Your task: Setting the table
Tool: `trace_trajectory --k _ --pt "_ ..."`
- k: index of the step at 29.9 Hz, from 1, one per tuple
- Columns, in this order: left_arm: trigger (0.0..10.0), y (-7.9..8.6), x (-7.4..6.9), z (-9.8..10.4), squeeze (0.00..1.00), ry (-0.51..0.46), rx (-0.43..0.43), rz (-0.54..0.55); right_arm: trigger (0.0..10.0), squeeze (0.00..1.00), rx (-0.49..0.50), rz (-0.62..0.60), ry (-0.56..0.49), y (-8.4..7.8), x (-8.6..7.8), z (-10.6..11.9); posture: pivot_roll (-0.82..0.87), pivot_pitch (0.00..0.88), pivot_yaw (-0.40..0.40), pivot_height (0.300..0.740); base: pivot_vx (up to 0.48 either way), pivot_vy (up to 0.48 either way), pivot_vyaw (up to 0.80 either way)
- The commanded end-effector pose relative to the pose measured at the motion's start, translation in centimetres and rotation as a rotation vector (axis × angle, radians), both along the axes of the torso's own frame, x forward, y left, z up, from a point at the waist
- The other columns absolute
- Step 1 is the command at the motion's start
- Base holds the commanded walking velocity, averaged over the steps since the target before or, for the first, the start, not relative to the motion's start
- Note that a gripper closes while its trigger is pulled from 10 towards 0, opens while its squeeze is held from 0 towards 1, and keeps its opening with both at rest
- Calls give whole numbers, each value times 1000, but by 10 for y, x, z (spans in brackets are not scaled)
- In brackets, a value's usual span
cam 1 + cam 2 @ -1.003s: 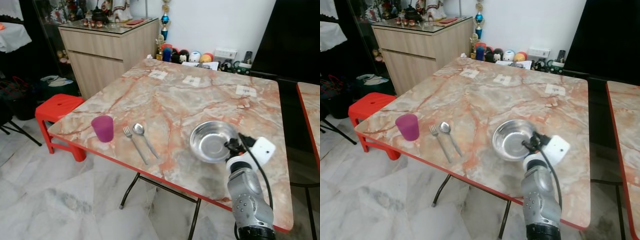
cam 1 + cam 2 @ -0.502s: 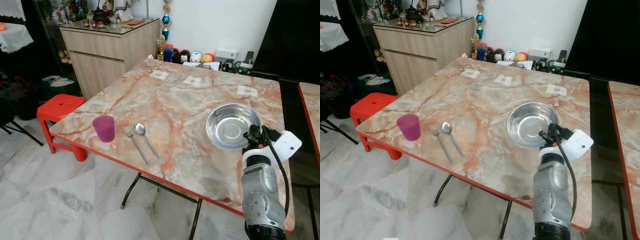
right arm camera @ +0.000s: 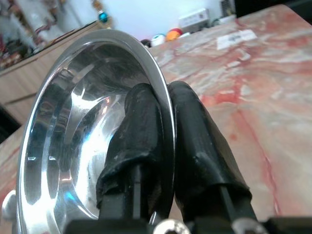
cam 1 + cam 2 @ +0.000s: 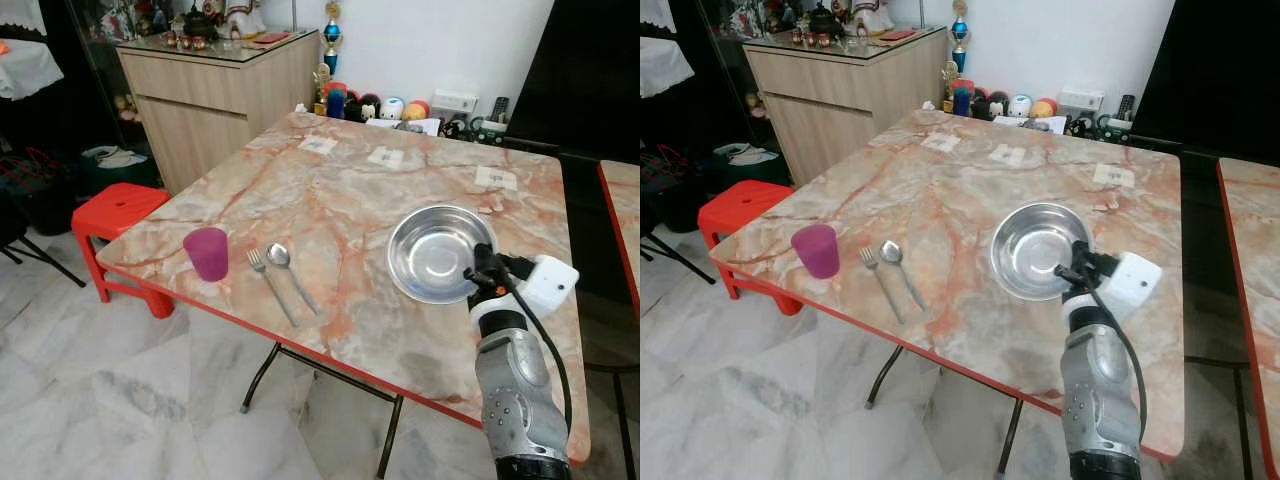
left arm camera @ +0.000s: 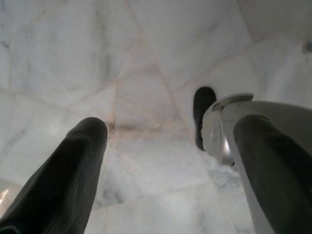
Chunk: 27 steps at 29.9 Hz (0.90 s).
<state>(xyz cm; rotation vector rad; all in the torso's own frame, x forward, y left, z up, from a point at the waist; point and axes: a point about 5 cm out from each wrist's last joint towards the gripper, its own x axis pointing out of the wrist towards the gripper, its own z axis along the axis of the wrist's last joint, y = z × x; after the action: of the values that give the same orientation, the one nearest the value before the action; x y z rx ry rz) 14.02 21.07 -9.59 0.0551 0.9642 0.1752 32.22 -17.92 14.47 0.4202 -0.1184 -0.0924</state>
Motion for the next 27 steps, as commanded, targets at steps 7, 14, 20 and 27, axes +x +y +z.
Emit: trace_trajectory --k 7,14,20,27 --pt "10000 0 -5 -2 0 17 -3 -25 10000 0 -138 -1 -56 -9 -9 10 -5 31 15 740 0 0 0" --pt "10000 -1 -6 -2 0 1 1 -31 10000 0 -165 -6 -33 -13 -13 4 5 49 8 740 0 0 0" --pt "10000 -1 -6 -2 0 1 8 -17 10000 0 -177 26 -39 -6 -11 6 15 56 0 740 0 0 0" --pt "10000 29 11 15 0 -120 51 -26 10000 0 -187 48 -37 1 -11 5 11 54 -6 740 0 -216 0"
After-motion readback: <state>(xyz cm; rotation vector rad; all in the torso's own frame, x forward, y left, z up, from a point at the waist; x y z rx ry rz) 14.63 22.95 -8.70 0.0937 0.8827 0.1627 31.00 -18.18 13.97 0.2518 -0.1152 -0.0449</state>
